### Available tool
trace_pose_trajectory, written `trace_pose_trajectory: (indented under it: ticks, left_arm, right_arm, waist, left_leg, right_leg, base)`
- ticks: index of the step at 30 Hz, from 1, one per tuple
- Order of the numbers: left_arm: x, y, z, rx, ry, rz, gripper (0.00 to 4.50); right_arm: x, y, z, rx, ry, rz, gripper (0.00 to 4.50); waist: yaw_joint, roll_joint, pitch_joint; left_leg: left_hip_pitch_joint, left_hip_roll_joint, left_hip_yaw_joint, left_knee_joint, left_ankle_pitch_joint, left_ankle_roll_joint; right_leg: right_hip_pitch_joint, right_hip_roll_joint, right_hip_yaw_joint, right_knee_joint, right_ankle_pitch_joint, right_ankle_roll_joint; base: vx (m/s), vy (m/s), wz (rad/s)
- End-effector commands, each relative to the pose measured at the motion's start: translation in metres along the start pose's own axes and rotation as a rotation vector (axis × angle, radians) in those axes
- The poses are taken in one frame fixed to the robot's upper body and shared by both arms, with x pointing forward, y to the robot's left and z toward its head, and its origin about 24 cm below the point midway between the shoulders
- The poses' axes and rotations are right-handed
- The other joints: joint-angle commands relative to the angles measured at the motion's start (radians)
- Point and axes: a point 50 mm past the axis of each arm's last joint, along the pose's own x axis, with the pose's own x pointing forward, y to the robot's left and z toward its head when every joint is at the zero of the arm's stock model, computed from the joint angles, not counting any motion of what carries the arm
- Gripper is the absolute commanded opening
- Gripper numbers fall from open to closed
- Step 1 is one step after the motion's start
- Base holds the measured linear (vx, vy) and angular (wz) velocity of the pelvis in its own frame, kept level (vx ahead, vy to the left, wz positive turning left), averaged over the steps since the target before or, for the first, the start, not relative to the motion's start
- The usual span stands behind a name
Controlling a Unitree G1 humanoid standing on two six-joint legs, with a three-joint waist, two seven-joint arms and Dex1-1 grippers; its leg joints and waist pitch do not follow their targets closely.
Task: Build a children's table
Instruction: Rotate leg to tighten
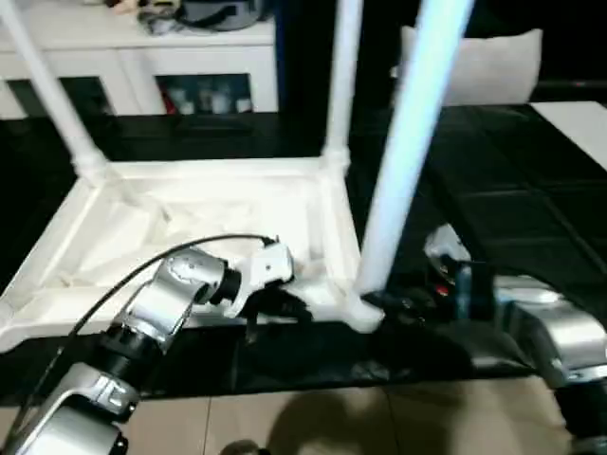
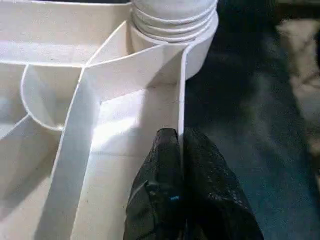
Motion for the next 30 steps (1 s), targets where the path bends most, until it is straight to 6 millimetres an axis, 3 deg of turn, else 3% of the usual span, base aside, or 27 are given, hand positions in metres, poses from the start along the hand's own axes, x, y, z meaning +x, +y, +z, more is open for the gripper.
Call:
trace_pose_trajectory:
  ticks: [1, 7, 13, 14, 15, 23, 28, 30]
  left_arm:
    - [0.018, -0.008, 0.026, 0.035, -0.11, -0.022, 0.0]
    - [0.041, 0.0, 0.044, -0.067, -0.145, 0.187, 0.0]
    - [0.05, 0.006, 0.054, -0.117, -0.173, 0.324, 0.0]
    - [0.05, 0.006, 0.054, -0.117, -0.173, 0.324, 0.0]
    - [0.05, 0.005, 0.054, -0.112, -0.168, 0.317, 0.0]
    - [0.045, 0.005, 0.046, -0.083, -0.138, 0.312, 0.0]
    - [0.034, 0.004, 0.038, -0.023, -0.109, 0.247, 0.0]
    - [0.026, 0.006, 0.031, 0.012, -0.079, 0.216, 0.0]
  right_arm:
    - [0.015, -0.003, 0.0, 0.032, 0.001, -0.1, 1.97]
    - [0.036, -0.013, 0.005, 0.138, -0.062, -0.373, 1.96]
    - [0.042, -0.02, 0.009, 0.138, -0.118, -0.535, 1.96]
    - [0.042, -0.02, 0.009, 0.138, -0.118, -0.535, 1.96]
    - [0.043, -0.019, 0.01, 0.15, -0.13, -0.521, 2.51]
    - [0.034, -0.018, 0.011, 0.133, -0.163, -0.488, 3.19]
    - [0.018, -0.019, 0.01, 0.067, -0.125, -0.364, 3.56]
    - [0.007, -0.015, 0.009, 0.016, -0.083, -0.238, 3.86]
  waist:
    - [-0.006, -0.016, -0.063]
    - [-0.037, -0.016, -0.067]
    - [-0.037, -0.017, -0.073]
    - [-0.037, -0.017, -0.073]
    - [-0.036, -0.017, -0.074]
    - [-0.034, -0.012, -0.07]
    - [-0.028, -0.014, -0.071]
    - [-0.023, -0.018, -0.07]
  left_leg:
    - [0.013, 0.034, -0.016, -0.079, -0.26, 0.001]
    - [0.009, 0.031, -0.014, -0.075, -0.217, 0.013]
    - [0.006, 0.027, -0.011, -0.068, -0.157, 0.04]
    - [0.005, 0.027, -0.01, -0.067, -0.152, 0.044]
    - [0.005, 0.026, -0.01, -0.067, -0.143, 0.051]
    - [0.008, 0.03, -0.011, -0.071, -0.177, 0.046]
    - [0.008, 0.032, -0.01, -0.07, -0.171, 0.055]
    - [0.009, 0.032, -0.01, -0.069, -0.178, 0.064]
  right_leg:
    - [0.048, -0.065, 0.046, -0.093, -0.401, -0.137]
    - [0.048, -0.059, 0.046, -0.09, -0.325, -0.154]
    - [0.053, -0.058, 0.047, -0.083, -0.222, -0.173]
    - [0.054, -0.058, 0.047, -0.082, -0.214, -0.174]
    - [0.056, -0.057, 0.047, -0.081, -0.203, -0.175]
    - [0.055, -0.058, 0.047, -0.084, -0.234, -0.172]
    - [0.055, -0.058, 0.049, -0.083, -0.217, -0.172]
    - [0.056, -0.058, 0.048, -0.083, -0.226, -0.172]
  base:
    - [0.0, 0.0, 0.0]
    - [0.0, 0.0, 0.0]
    - [0.0, 0.0, 0.0]
    - [0.0, 0.0, 0.0]
    - [0.0, 0.0, 0.0]
    - [0.0, 0.0, 0.0]
    - [0.0, 0.0, 0.0]
    - [0.0, 0.0, 0.0]
